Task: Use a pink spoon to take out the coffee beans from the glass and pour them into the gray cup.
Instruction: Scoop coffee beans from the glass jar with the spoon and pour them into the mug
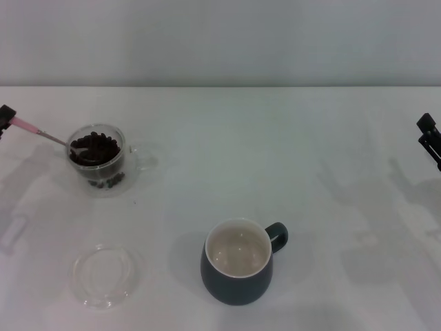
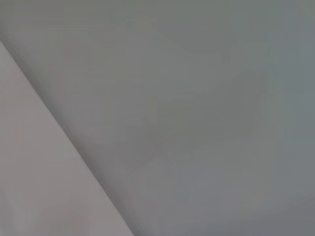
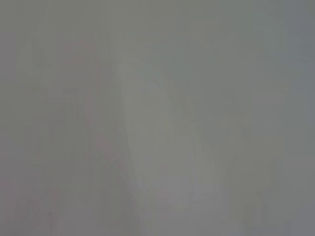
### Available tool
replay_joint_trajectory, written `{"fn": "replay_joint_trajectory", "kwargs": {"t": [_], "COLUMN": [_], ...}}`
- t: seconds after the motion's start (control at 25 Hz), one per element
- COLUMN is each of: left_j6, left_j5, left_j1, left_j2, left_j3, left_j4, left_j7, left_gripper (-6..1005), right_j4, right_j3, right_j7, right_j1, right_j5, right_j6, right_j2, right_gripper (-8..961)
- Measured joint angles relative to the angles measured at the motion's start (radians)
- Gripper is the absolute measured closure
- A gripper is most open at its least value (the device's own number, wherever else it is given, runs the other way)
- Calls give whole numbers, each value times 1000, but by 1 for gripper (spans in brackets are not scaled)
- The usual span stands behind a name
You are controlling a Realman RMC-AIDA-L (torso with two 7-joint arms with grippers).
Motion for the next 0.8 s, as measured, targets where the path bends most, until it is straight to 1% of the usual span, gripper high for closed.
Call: {"fn": "replay_joint_trajectory", "kwargs": {"t": [0.16, 0.36, 0.48, 0.68, 0.72, 0.8], "left_j6": [-23, -79, -86, -148, -189, -217], "left_j5": [-21, -45, -48, -80, -91, -91], "left_j1": [17, 39, 43, 66, 73, 77], "left_j2": [11, 16, 17, 23, 24, 24], "left_j3": [0, 0, 0, 0, 0, 1], "left_j4": [1, 1, 1, -4, -7, -7], "left_j7": [-3, -4, -4, -4, -8, -18], "left_gripper": [863, 864, 864, 864, 864, 864], "right_j4": [8, 23, 25, 27, 29, 33], "right_j3": [-1, -3, -5, -15, -15, -15], "right_j7": [0, 0, 0, 0, 0, 0], "right_j1": [1, 1, 1, 1, 1, 1], "right_j5": [-1, -4, -5, -6, -6, -6], "right_j6": [0, 5, 6, 7, 7, 8], "right_j2": [0, 0, 0, 1, 2, 2], "right_gripper": [81, 80, 79, 79, 79, 80]}}
